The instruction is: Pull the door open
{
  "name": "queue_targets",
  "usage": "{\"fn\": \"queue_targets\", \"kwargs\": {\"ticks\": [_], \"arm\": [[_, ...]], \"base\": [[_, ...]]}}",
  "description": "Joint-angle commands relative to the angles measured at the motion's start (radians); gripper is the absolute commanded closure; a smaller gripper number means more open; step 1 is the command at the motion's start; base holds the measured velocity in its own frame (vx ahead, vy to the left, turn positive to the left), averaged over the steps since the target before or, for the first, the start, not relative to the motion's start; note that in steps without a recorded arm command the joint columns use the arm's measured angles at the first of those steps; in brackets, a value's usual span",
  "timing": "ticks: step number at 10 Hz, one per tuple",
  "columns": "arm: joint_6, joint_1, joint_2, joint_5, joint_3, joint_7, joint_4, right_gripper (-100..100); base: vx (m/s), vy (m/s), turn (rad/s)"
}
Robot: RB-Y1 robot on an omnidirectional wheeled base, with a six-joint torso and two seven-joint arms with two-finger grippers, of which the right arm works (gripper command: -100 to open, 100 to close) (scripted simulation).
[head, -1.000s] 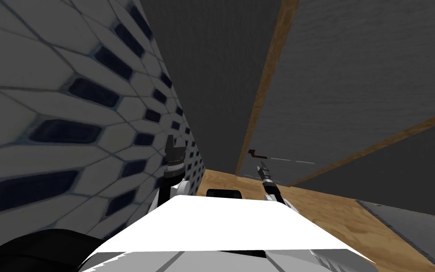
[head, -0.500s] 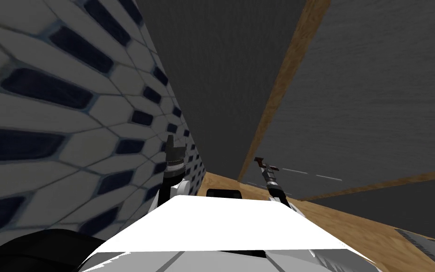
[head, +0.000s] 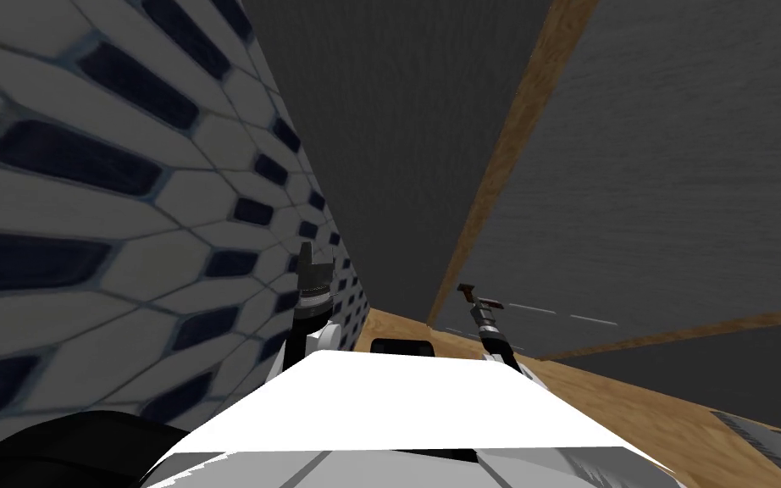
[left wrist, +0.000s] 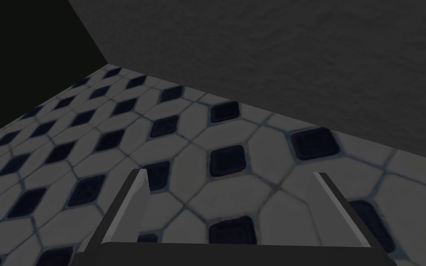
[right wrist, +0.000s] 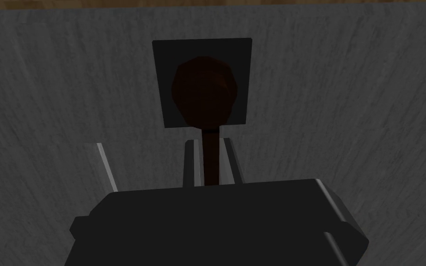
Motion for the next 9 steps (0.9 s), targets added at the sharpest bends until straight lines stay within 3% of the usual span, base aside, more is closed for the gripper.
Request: {"fn": "queue_targets", "kwargs": {"ticks": [1, 2, 3, 9], "arm": [[-0.001, 0.0, 0.0, 0.0, 0.0, 0.0, -0.001, 100], [-0.001, 0.0, 0.0, 0.0, 0.0, 0.0, -0.001, 100], [-0.015, 0.014, -0.014, 0.006, 0.015, -0.018, -0.002, 100], [-0.074, 0.064, -0.066, 0.03, 0.069, -0.087, -0.011, 100]], "base": [[-0.008, 0.001, -0.002], [0.0, 0.0, 0.0], [-0.135, -0.038, 0.146], [-0.204, -0.049, 0.129]]}}
